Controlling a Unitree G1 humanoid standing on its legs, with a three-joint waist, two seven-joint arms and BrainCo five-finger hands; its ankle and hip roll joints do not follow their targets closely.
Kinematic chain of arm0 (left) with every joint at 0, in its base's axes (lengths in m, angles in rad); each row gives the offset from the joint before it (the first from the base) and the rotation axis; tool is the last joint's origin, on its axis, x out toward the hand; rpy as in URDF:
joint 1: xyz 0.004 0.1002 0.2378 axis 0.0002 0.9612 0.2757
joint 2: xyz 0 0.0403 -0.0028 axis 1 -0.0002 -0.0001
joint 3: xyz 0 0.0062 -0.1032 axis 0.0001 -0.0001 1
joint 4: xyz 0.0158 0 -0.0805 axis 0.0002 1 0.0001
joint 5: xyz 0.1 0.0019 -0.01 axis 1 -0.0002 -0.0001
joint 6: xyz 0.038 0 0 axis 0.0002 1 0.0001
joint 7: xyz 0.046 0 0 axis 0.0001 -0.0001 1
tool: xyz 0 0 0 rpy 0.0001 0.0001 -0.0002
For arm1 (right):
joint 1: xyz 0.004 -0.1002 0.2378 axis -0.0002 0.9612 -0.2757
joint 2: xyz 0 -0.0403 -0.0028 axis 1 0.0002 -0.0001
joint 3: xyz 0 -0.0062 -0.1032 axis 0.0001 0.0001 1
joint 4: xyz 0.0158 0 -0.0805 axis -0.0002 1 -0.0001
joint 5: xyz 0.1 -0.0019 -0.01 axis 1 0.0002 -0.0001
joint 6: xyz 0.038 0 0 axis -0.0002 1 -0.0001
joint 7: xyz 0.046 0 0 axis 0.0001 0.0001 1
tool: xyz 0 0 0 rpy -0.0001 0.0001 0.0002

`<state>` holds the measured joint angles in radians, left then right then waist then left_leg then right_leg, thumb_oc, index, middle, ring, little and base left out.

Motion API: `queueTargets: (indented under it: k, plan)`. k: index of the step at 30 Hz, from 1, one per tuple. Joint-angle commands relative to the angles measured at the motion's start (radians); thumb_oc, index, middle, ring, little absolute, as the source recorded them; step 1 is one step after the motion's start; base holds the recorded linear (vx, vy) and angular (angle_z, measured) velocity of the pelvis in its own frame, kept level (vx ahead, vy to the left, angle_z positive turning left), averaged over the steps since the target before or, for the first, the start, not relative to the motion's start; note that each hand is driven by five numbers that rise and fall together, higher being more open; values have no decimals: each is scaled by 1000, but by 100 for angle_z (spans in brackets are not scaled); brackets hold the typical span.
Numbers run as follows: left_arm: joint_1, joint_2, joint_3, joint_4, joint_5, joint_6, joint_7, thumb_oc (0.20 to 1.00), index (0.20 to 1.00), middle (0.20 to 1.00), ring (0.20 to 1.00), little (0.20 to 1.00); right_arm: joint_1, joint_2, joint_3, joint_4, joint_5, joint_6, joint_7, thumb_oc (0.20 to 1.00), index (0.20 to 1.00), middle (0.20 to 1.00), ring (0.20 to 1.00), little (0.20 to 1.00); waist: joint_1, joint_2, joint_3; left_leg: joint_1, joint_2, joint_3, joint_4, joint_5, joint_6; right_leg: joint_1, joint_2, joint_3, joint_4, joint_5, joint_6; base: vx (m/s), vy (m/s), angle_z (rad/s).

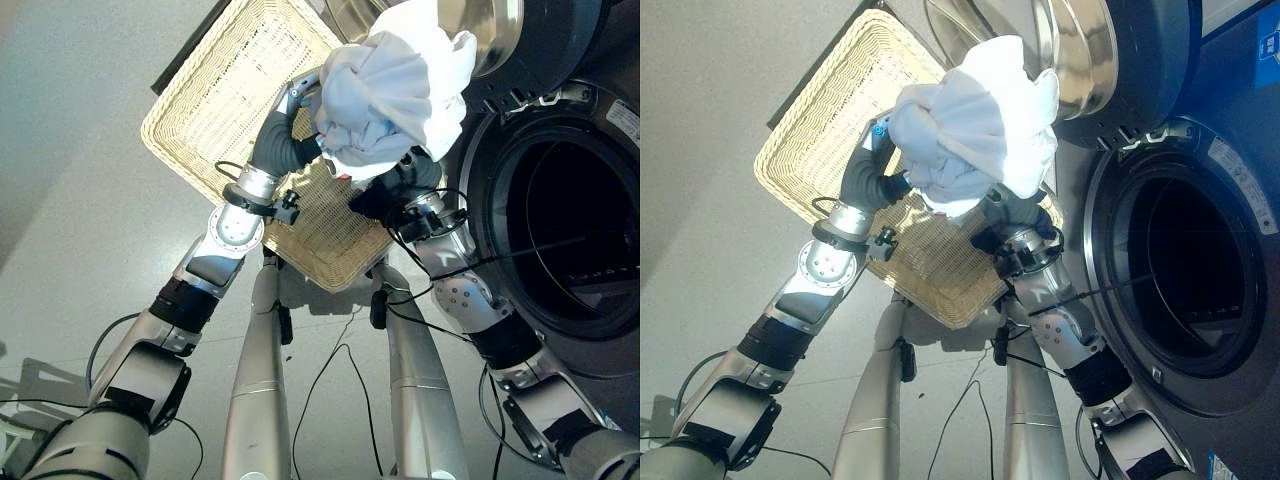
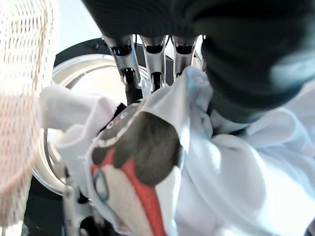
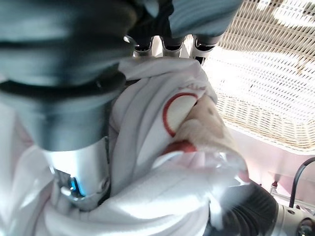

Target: Put the clothes into the washing machine.

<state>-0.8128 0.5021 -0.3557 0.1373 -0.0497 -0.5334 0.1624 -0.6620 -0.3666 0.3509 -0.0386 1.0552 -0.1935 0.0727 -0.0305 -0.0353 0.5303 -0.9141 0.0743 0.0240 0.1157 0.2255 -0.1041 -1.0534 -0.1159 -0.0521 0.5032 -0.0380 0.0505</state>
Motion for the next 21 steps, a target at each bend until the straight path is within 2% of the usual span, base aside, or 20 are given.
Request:
queueTargets:
  k: [1,7,9,14,17,21]
  plan:
    - [-37,5,-7,-80,87,-9,58,200,200,200,200,200,-29,14,3,-194,3,-64,109,1000,1000,1000,1000,1000,-11,16,-10,-27,-63,0,99,-102,-14,81,36,-70,-260,188,97,0,0,0]
    - [-27,12,9,-88,121,3,85,200,200,200,200,200,-18,2,-15,-194,-26,-57,128,1000,1000,1000,1000,1000,-11,16,-10,-31,-62,-2,99,-103,-16,78,32,-73,-260,190,99,-2,-8,2]
    - [-16,27,24,-91,152,1,122,200,200,200,200,200,-15,-23,-26,-187,-53,-58,132,1000,1000,1000,1000,1000,-8,18,-10,-30,-61,-2,97,-102,-18,79,28,-76,-263,192,101,0,0,0]
    - [-7,39,42,-84,171,-3,156,200,200,200,200,200,-8,-36,-48,-169,-47,-86,137,1000,1000,1000,1000,1000,-7,19,-10,-28,-60,-1,97,-102,-20,81,24,-79,-263,192,103,-2,2,3]
    - [-5,38,46,-88,194,15,177,200,200,200,200,200,-3,-33,-62,-167,-36,-116,123,1000,1000,1000,1000,1000,-8,21,-10,-31,-59,0,97,-102,-20,77,25,-79,-263,192,104,0,6,1]
    - [-6,38,48,-91,190,17,148,200,200,200,200,200,-2,-22,-74,-171,-34,-133,125,1000,1000,1000,1000,1000,-8,23,-10,-35,-60,0,97,-102,-20,73,25,-77,-263,193,105,0,0,0]
